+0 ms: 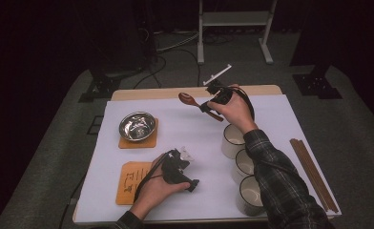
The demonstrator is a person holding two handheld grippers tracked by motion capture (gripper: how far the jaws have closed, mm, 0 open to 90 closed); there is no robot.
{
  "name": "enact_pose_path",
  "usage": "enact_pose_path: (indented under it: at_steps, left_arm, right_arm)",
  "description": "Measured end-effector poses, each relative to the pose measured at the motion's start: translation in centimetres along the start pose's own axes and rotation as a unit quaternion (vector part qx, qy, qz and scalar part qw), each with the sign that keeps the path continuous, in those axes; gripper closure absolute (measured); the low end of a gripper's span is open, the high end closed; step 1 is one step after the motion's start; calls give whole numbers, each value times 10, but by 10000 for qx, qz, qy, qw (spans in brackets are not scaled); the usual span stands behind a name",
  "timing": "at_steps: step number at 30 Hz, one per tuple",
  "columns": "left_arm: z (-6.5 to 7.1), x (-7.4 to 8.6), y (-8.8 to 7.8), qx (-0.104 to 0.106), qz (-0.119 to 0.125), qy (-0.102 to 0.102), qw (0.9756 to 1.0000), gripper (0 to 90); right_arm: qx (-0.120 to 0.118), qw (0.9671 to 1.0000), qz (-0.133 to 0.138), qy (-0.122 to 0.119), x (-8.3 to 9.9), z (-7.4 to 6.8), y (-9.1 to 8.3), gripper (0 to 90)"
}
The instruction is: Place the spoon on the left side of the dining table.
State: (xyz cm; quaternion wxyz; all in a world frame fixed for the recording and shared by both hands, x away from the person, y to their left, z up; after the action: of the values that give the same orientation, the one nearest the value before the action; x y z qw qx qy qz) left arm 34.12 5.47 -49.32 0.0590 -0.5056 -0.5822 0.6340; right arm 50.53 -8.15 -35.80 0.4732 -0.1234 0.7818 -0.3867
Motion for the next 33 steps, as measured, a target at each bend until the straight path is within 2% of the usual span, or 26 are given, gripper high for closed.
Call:
enact_pose_path:
  at_steps: [6, 22, 33]
  left_arm:
    - [0, 0, 0, -1, 28, -8, 10000, 0]
    - [0, 0, 0, -14, 17, 1, 10000, 0]
    - [0, 1, 0, -30, 18, 22, 10000, 0]
  right_arm:
    - [-80, 10000, -3, -40, -8, -4, 7, 799]
    - [-274, 9994, -163, -148, -29, -13, 39, 798]
    - [-436, 9982, -280, -317, -45, -23, 62, 798]
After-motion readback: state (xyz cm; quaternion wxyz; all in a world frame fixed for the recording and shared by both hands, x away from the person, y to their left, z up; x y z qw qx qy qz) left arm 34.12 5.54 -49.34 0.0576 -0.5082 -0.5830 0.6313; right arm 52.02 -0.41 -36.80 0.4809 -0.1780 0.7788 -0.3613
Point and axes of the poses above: each handheld gripper's, and its own axes: y roughly forward along the jaws, x roughly out of its underside, z roughly to its right, the point moved 5 cm from there along y, roughly forward along the jaws, and after that the axes turned 12 degrees about -x, right-handed, at the moved point
